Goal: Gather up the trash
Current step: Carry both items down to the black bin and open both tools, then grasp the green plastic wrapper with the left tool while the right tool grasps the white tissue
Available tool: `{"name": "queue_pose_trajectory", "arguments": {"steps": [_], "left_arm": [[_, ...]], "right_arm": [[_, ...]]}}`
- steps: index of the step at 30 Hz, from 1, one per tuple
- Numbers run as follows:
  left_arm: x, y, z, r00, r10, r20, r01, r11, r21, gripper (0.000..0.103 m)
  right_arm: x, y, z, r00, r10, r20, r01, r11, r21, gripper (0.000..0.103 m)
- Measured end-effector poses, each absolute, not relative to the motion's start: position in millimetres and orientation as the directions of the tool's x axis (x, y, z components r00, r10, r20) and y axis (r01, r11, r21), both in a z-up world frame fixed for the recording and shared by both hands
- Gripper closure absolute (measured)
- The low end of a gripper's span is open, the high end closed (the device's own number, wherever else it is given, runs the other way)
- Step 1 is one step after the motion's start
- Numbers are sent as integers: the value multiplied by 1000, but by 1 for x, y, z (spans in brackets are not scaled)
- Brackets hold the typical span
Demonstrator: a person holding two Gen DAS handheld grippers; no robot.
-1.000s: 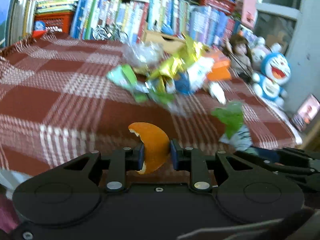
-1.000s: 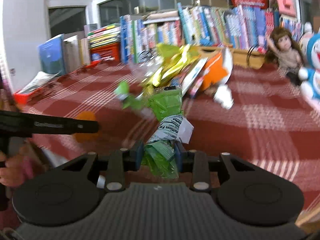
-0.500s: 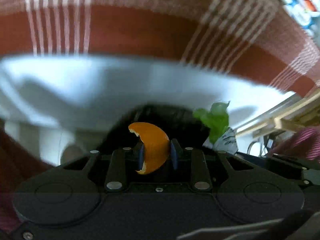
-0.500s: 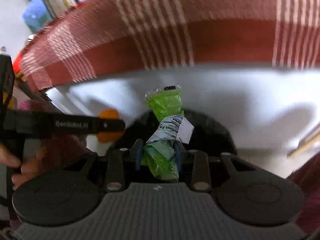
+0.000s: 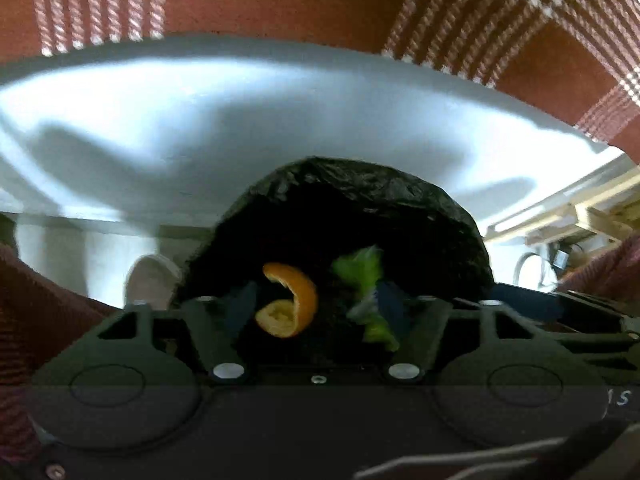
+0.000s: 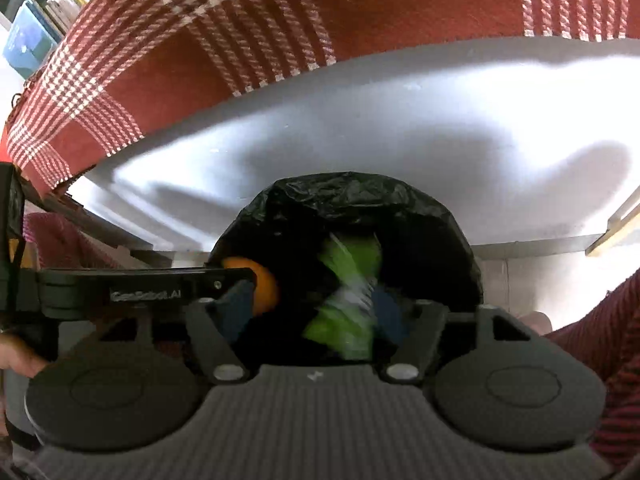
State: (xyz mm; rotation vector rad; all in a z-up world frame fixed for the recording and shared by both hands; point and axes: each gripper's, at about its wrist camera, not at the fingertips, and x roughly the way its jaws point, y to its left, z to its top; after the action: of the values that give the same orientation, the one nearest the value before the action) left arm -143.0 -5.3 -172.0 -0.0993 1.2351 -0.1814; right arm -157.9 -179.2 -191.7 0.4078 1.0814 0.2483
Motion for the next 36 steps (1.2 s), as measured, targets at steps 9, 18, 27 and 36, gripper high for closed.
{"name": "queue_pose_trajectory", "arguments": {"steps": [9, 18, 27, 36], "left_arm": [[-137, -4, -129, 413, -185, -892, 130, 981, -144, 18], [-136, 1, -36, 606, -241, -758, 215, 967, -136, 9], [-88, 12, 44, 794, -222, -567, 176, 975, -135, 4], [-9, 23, 37, 775, -248, -582, 38, 936, -349, 15]], "right_arm": [[-156, -193, -169, 513, 404, -757, 4, 881, 473, 18], [-156, -198, -101, 658, 382, -648, -139, 908, 395, 12], [-139, -213, -12, 820, 330, -468, -220, 936, 275, 7], [-72, -252, 6, 896, 108, -431, -29, 982, 185, 9]]}}
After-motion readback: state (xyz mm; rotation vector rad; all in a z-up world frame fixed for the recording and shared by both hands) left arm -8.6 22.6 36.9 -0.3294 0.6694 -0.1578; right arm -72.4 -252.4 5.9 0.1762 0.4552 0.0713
